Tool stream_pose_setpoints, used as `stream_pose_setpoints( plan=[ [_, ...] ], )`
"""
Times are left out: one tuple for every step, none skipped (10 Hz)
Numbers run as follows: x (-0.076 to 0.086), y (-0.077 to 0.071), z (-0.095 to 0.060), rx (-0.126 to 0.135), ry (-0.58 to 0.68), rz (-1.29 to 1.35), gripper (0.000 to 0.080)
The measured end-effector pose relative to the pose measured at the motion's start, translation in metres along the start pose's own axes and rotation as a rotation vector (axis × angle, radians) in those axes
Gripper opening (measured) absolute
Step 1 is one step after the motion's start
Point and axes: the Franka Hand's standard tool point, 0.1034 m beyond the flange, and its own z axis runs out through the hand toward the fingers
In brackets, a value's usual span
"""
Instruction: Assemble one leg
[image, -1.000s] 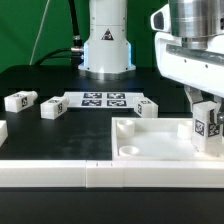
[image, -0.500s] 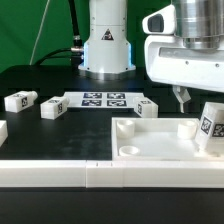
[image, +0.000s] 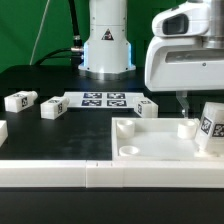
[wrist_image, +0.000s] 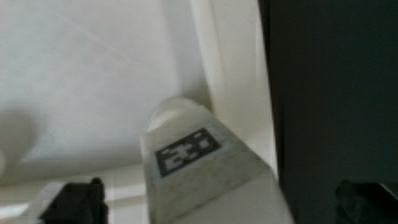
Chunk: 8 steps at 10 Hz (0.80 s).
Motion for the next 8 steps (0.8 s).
stream_pose_setpoints(
  plan=[
    [0.003,0.002,0.000,-0.011,-0.009,-0.113,0.0648],
    [0.008,0.008,0.000,-0.015,-0.022,-0.284,0.0648],
    [0.010,0.014,-0.001,-0.013,-0.021,-0.384,0.0648],
    [0.009,0.013,0.000,-0.012,-0.022,-0.385,0.0625],
    [0.009,0.012,0.000,-0.012,-0.022,-0.385,0.0625],
    [0.009,0.012,0.000,-0.012,-0.022,-0.385,0.0456],
    [0.009,0.012,0.000,-0.012,-0.021,-0.385,0.0287],
    [0.009,0.012,0.000,-0.012,-0.021,-0.383,0.0287]
  ],
)
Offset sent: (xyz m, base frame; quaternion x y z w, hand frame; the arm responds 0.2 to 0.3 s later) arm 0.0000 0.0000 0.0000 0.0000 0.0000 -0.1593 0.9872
